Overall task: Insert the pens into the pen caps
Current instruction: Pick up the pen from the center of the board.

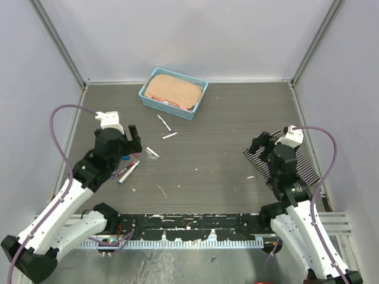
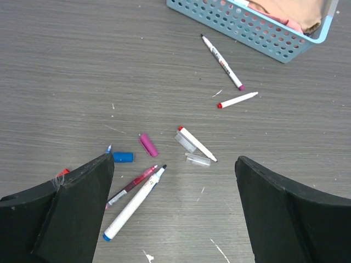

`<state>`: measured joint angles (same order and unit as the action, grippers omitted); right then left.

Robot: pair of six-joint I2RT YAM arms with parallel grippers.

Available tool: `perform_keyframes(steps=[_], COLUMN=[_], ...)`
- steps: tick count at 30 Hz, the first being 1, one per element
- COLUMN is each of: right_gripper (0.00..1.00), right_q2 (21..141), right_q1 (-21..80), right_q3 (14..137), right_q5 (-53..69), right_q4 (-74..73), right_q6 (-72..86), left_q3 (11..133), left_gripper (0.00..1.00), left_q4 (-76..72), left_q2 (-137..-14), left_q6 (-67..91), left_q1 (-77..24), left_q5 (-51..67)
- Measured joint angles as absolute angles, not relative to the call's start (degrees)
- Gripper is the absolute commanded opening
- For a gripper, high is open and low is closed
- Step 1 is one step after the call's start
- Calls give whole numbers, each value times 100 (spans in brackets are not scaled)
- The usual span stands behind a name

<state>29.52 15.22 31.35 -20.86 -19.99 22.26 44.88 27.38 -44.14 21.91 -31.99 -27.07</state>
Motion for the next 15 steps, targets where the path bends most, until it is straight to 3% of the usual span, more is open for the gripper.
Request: perform_keyframes(steps=[8,15], right_gripper=[99,99], right_q2=[3299,3511], right_q1=[915,663], right_q3=[3516,3865], right_q5=[-1793,-1437], right_q4=[-2294,-2408], right_q6=[2303,2296], left_q3=[5557,5693], left_gripper=[98,98], left_q4=[3511,3723], left_q2=[-5487,-5695], left_q6=[2333,2248], left_q1=[-2906,-2777], left_q5=[-2641,-2386])
